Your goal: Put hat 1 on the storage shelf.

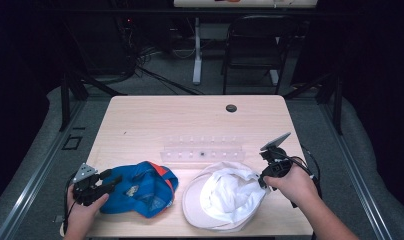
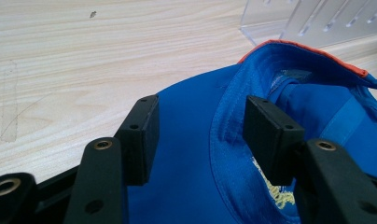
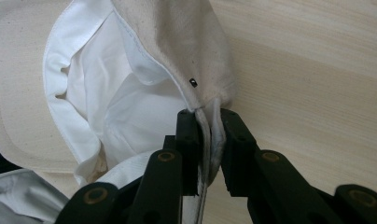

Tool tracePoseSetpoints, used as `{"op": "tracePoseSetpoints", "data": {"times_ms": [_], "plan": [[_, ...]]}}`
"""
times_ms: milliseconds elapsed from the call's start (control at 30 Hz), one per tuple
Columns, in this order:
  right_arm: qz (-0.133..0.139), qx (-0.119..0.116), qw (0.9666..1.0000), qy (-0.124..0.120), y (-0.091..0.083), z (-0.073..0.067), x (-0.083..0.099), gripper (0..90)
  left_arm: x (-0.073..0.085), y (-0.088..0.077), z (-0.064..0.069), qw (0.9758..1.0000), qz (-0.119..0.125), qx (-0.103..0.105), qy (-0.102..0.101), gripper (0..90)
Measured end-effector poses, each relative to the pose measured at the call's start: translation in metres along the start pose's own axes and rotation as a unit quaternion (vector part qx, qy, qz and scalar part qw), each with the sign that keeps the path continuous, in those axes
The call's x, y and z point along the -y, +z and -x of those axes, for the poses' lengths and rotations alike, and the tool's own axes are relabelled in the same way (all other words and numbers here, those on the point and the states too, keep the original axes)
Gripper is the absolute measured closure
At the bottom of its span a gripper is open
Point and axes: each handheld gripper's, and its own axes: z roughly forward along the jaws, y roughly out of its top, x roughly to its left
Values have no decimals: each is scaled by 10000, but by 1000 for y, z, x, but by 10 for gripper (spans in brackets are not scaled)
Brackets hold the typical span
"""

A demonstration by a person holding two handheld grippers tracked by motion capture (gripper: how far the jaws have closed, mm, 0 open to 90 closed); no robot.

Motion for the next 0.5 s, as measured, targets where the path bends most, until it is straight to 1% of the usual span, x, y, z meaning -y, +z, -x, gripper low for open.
{"op": "tracePoseSetpoints", "data": {"times_ms": [33, 67, 133, 200, 233, 267, 333, 367, 433, 467, 500], "plan": [[0, 0, 10000, 0, 0, 0, 0, 793, 0, 0, 0, 10000, 0, 0, 0, 468], [-146, 21, 9998, -120, -3, 0, -2, 794, 0, 0, 0, 10000, -9, -7, 0, 468], [-191, 20, 9997, -125, -4, -1, -3, 795, 0, 0, 0, 10000, -5, -5, 5, 468], [-162, 35, 9998, -103, -4, -3, -3, 797, 0, 0, 0, 10000, -4, -5, 7, 468], [-245, 28, 9997, -67, -5, -2, -4, 798, 0, 0, 0, 10000, -3, -4, 5, 468], [-334, 15, 9994, -122, -6, -2, -5, 800, 0, 0, 0, 10000, -5, -4, 7, 468], [-355, 28, 9993, -139, -6, -2, -6, 800, 0, 0, 0, 10000, -4, -4, 7, 468], [-312, 24, 9995, -59, -6, -4, -6, 800, 0, 0, 0, 10000, -2, -5, 8, 468], [-330, 39, 9994, -50, -7, -4, -7, 800, 0, 0, 0, 10000, -1, -5, 2, 468], [-318, 25, 9995, -3, -8, -5, -7, 800, -1, -1, 0, 10000, -43, 2, 11, 468], [-396, 23, 9992, -36, -9, -4, -8, 800, -1, -1, 0, 10000, -43, 2, 11, 468]]}}
